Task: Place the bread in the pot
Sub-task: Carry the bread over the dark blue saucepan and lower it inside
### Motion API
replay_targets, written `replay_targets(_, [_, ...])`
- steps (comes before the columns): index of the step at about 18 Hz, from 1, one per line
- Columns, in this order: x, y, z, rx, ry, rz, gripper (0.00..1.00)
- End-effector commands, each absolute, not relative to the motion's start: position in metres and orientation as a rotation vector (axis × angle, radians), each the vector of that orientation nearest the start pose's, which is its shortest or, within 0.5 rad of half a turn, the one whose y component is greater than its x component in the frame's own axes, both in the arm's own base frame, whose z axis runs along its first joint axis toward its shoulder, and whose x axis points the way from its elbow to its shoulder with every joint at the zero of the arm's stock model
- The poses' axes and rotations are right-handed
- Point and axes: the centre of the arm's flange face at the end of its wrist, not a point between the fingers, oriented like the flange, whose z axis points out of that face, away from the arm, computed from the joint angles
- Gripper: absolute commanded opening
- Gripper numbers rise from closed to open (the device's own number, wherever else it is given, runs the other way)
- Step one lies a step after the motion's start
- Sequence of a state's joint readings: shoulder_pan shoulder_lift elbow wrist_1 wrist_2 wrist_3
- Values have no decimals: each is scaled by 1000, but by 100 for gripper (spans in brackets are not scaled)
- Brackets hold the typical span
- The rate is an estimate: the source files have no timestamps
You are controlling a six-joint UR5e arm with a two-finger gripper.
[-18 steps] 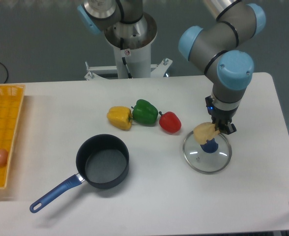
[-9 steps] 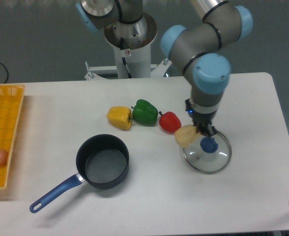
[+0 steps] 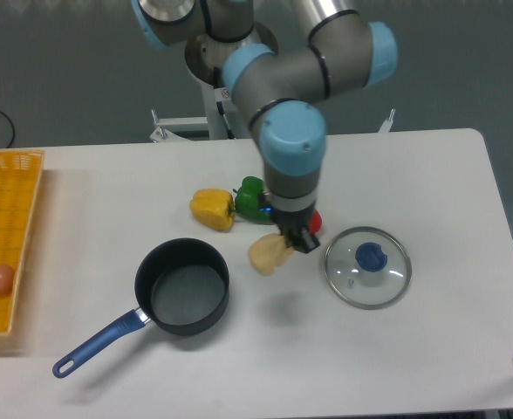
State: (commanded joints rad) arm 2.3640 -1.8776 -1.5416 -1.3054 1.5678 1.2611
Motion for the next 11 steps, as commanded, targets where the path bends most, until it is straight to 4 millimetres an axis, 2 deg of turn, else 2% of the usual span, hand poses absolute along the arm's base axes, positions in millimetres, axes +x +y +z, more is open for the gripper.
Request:
replay_targets(4, [-301,539,347,-3076,688,-44,23])
replay_targets(7, [-283,548,336,-3085,690,-61,23])
replay_targets(9, [-269,559,323,-3091,630,-46,24])
replay_targets(11, [-263,566,310,-3078,576,-5,25])
